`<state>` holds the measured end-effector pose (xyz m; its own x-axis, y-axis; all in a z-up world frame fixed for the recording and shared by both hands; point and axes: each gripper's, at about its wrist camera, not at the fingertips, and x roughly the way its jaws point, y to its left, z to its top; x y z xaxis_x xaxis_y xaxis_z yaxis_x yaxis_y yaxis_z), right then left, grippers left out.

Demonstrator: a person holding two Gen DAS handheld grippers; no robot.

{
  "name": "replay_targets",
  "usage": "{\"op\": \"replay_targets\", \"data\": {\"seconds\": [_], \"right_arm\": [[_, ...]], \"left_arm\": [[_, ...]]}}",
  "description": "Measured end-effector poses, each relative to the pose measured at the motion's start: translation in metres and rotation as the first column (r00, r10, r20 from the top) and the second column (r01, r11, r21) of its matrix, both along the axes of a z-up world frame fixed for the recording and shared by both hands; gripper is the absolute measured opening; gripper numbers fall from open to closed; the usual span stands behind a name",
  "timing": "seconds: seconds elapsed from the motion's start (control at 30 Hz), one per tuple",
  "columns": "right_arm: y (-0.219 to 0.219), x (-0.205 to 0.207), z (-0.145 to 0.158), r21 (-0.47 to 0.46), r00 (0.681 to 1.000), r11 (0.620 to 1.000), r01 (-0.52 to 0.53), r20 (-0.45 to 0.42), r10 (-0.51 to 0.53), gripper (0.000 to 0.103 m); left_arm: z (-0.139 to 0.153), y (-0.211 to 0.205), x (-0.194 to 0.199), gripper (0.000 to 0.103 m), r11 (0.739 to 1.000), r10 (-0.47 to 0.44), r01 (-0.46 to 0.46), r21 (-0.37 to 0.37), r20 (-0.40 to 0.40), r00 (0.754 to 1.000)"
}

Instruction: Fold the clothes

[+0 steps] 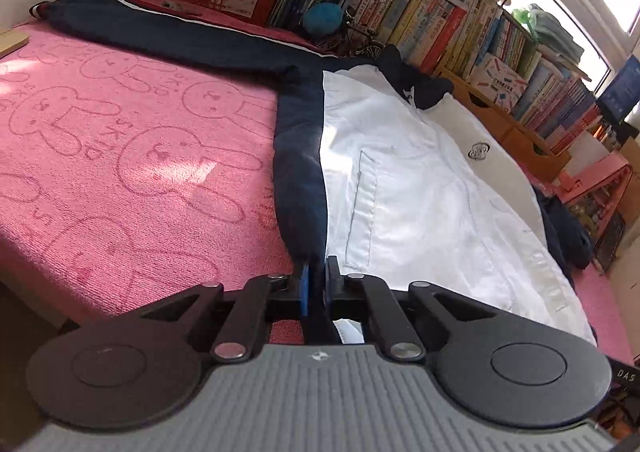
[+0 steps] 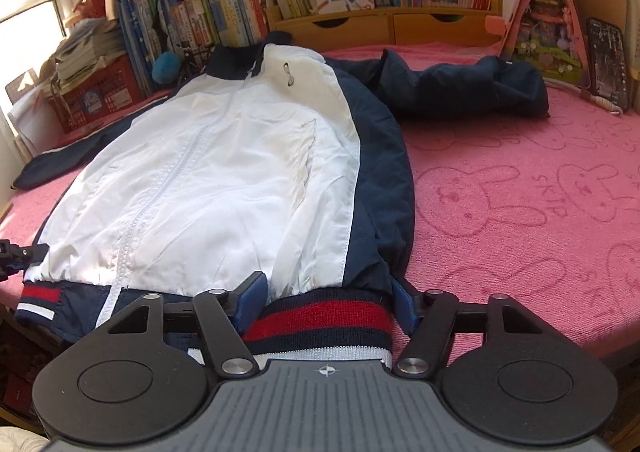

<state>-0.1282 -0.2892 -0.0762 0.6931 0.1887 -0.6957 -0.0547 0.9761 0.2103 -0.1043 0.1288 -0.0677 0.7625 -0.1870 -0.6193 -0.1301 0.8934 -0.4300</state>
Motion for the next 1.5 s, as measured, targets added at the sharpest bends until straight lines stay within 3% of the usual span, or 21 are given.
{"op": "replay_targets", "data": {"seconds": [0.03, 0.13, 0.2, 0.27, 0.33, 0.4, 0.5, 0.57, 0.63, 0.8, 0.9, 0.97, 1.0, 1.03, 1.13, 1.3, 1.33, 1.4, 1.43, 1.47, 1.5], "right_arm": [[0.000, 0.000, 0.003, 0.062, 1.000, 0.998, -0.017, -0.005, 0.017, 0.045], [-0.003, 0.002, 0.006, 0.306, 0.994, 0.948, -0.091, -0.036, 0.107, 0.040], [0.003, 0.004, 0.003, 0.316, 0.987, 0.941, -0.119, -0.064, 0.147, 0.040], [0.005, 0.004, 0.006, 0.259, 0.985, 0.955, -0.143, -0.061, 0.164, 0.044], [-0.007, 0.007, 0.018, 0.248, 0.992, 0.962, -0.112, -0.032, 0.124, 0.055], [-0.029, 0.018, 0.032, 0.222, 1.000, 0.975, -0.024, 0.015, 0.021, 0.078], [-0.061, 0.051, 0.046, 0.106, 0.984, 0.983, 0.152, 0.080, -0.161, 0.085], [-0.086, 0.084, 0.049, 0.021, 0.957, 0.965, 0.262, 0.120, -0.263, 0.086], [-0.105, 0.127, 0.047, -0.036, 0.927, 0.933, 0.357, 0.134, -0.350, 0.096], [-0.134, 0.243, 0.023, -0.103, 0.849, 0.845, 0.524, -0.005, -0.528, 0.097], [-0.145, 0.278, 0.000, -0.171, 0.800, 0.804, 0.570, -0.108, -0.590, 0.097], [-0.154, 0.283, -0.006, -0.151, 0.785, 0.794, 0.588, -0.130, -0.606, 0.093], [-0.155, 0.279, 0.004, -0.139, 0.806, 0.808, 0.572, -0.084, -0.585, 0.075], [-0.156, 0.274, 0.014, -0.128, 0.825, 0.822, 0.555, -0.037, -0.563, 0.045], [-0.159, 0.259, 0.045, -0.102, 0.866, 0.861, 0.499, 0.106, -0.489, 0.016], [-0.163, 0.235, 0.096, -0.081, 0.874, 0.916, 0.393, 0.341, -0.345, 0.009], [-0.164, 0.226, 0.110, -0.080, 0.855, 0.924, 0.373, 0.415, -0.310, 0.009], [-0.170, 0.189, 0.142, -0.064, 0.747, 0.934, 0.351, 0.620, -0.239, 0.009], [-0.177, 0.177, 0.149, -0.039, 0.717, 0.930, 0.365, 0.649, -0.254, 0.012], [-0.187, 0.169, 0.154, 0.001, 0.710, 0.915, 0.403, 0.630, -0.314, 0.014], [-0.197, 0.165, 0.155, 0.040, 0.720, 0.900, 0.434, 0.585, -0.373, 0.024]], "left_arm": [[0.008, 0.005, -0.001, 0.004, 0.999, 0.018, -0.019, 0.027, 0.022, 1.000], [0.025, 0.012, -0.004, 0.005, 0.981, 0.058, -0.069, 0.184, 0.062, 0.996], [0.027, 0.007, 0.000, 0.011, 0.942, 0.056, -0.061, 0.331, 0.023, 0.998], [0.027, -0.001, 0.002, 0.020, 0.880, 0.058, -0.042, 0.473, -0.018, 0.998], [0.030, -0.011, 0.003, 0.026, 0.820, 0.051, -0.039, 0.571, -0.005, 0.999], [0.038, -0.019, 0.003, 0.040, 0.796, 0.035, -0.060, 0.602, 0.053, 0.998], [0.046, -0.033, 0.014, 0.056, 0.832, -0.017, -0.064, 0.551, 0.141, 0.990], [0.043, -0.045, 0.028, 0.056, 0.861, -0.054, -0.046, 0.507, 0.180, 0.982], [0.034, -0.058, 0.049, 0.056, 0.880, -0.068, -0.020, 0.475, 0.167, 0.984], [0.003, -0.063, 0.081, 0.056, 0.918, -0.054, 0.023, 0.395, 0.066, 0.996], [-0.018, -0.059, 0.090, 0.057, 0.931, -0.031, 0.032, 0.364, -0.007, 0.999], [-0.030, -0.066, 0.084, 0.064, 0.898, -0.054, 0.033, 0.438, 0.035, 0.998], [-0.032, -0.068, 0.082, 0.066, 0.890, -0.061, 0.032, 0.456, 0.049, 0.997], [-0.032, -0.068, 0.082, 0.066, 0.890, -0.062, 0.031, 0.455, 0.053, 0.997], [-0.032, -0.069, 0.080, 0.068, 0.891, -0.067, 0.030, 0.454, 0.065, 0.996], [-0.032, -0.071, 0.079, 0.071, 0.887, -0.071, 0.031, 0.461, 0.070, 0.995], [-0.032, -0.071, 0.080, 0.071, 0.887, -0.071, 0.031, 0.460, 0.070, 0.995], [-0.032, -0.072, 0.080, 0.071, 0.887, -0.070, 0.030, 0.461, 0.071, 0.995], [-0.032, -0.073, 0.080, 0.071, 0.887, -0.070, 0.030, 0.460, 0.071, 0.995], [-0.032, -0.073, 0.080, 0.072, 0.887, -0.070, 0.030, 0.460, 0.070, 0.995], [-0.032, -0.074, 0.080, 0.073, 0.887, -0.072, 0.031, 0.460, 0.070, 0.995]]}}
